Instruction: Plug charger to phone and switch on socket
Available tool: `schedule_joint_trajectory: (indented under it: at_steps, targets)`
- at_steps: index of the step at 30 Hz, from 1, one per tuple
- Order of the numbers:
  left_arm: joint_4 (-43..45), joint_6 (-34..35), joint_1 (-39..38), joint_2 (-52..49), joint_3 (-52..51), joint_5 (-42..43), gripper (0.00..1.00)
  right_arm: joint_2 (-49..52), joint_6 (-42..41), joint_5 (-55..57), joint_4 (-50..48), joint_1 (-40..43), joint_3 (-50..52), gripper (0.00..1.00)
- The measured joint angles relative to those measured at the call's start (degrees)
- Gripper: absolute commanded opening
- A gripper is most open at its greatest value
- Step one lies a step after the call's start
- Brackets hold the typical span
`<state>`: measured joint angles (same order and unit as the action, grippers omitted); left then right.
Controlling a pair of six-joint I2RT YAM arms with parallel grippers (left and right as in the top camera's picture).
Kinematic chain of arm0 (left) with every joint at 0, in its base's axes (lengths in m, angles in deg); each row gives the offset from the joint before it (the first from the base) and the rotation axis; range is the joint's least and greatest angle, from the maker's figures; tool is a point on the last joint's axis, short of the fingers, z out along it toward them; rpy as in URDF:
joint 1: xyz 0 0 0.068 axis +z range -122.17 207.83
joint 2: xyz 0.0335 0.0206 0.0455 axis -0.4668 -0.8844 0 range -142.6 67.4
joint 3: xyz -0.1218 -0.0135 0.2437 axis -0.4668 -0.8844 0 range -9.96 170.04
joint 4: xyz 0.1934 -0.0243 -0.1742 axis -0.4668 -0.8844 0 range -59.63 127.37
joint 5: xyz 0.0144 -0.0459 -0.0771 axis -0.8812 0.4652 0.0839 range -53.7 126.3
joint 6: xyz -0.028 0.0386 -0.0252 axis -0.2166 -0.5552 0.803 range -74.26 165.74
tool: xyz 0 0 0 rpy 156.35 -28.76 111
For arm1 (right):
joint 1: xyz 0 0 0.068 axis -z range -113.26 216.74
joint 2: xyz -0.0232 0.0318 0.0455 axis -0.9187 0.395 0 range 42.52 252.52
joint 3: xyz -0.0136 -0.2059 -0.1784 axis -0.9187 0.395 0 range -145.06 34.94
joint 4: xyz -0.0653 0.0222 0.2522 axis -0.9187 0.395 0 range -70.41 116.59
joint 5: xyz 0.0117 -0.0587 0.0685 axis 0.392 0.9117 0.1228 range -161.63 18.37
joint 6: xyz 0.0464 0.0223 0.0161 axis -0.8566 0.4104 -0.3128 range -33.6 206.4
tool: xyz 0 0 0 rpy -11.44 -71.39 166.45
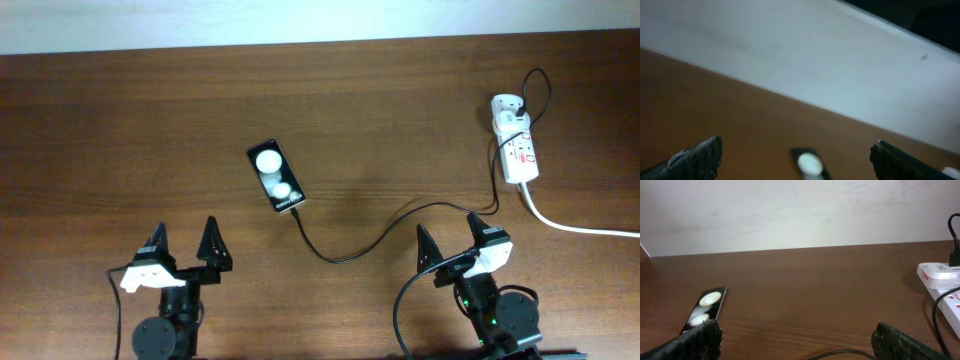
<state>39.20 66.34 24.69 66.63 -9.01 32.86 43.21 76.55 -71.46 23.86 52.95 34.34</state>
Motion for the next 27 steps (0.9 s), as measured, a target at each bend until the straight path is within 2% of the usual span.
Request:
schedule_joint_trajectory:
  at_steps: [3,11,27]
  targets:
    - [-5.92,-0.28,0.66,0.02,-0.24,-0.74,0.99,0.0,-0.02,-0.02,0.0,0.0,0.0,0.99]
    - [-5.9,-8.39,0.66,0.09,-0.33,-1.53,0.99,0.0,0.0,-0.02,0.0,0.0,0.0,0.99]
    - [-5.9,-9.29,0.66,0.09,-0.31,-1.53,0.99,0.0,0.02,-0.02,0.0,0.0,0.0,0.99]
